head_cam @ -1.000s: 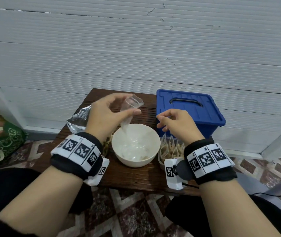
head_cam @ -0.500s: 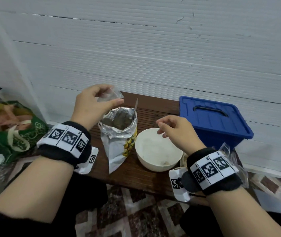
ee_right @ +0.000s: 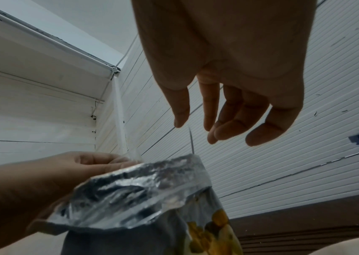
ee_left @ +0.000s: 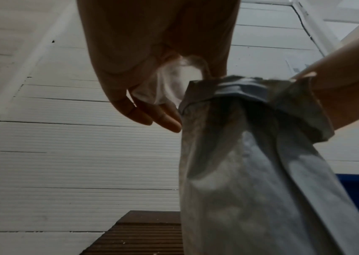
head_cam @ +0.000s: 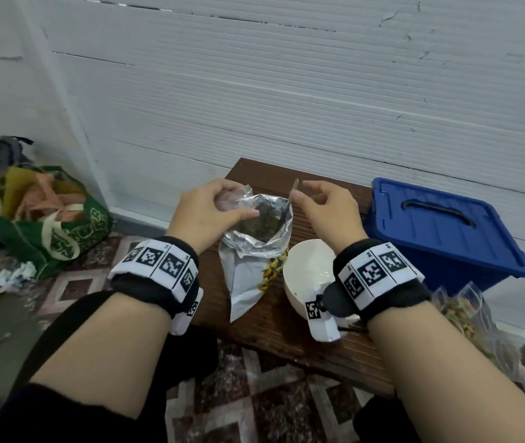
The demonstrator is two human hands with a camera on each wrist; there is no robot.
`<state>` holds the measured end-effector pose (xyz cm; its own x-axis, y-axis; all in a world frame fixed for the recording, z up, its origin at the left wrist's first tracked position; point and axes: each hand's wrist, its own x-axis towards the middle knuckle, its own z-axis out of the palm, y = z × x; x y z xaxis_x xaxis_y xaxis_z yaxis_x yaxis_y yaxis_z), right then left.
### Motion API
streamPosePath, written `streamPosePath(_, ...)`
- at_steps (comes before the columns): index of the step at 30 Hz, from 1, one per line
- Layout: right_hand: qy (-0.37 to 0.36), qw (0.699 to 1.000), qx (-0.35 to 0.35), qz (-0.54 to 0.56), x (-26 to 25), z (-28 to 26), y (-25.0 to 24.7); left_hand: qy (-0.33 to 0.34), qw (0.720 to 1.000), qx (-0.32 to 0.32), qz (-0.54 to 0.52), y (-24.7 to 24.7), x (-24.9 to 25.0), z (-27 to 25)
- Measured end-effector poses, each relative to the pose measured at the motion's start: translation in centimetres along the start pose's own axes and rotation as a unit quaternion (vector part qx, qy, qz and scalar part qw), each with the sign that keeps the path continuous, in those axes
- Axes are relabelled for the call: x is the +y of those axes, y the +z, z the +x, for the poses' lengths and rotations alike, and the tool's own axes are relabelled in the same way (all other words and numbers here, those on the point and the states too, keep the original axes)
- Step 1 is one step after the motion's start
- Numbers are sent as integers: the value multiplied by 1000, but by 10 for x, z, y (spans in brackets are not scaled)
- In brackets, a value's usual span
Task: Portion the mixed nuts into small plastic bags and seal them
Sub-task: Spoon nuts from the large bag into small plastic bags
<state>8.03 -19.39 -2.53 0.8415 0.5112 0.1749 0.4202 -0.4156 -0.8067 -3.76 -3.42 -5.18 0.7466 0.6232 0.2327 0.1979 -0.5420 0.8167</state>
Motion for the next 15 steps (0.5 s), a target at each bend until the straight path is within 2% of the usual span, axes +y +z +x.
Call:
streamPosePath(4,-28,1000,9,4,-3,10,13,13,1000,-7,0,2,-1,-1)
streamPosePath(8,-74,995,3,-65,-4,10,22,21,1000,-2,3,4,-1,-2)
streamPosePath(12,-179,973,42,-142,0,6,24,29,1000,5,7,3,-1,-3)
streamPosePath(15,-216,956,3,-200,6,-1,29,34,999,9,15,3,0,-4)
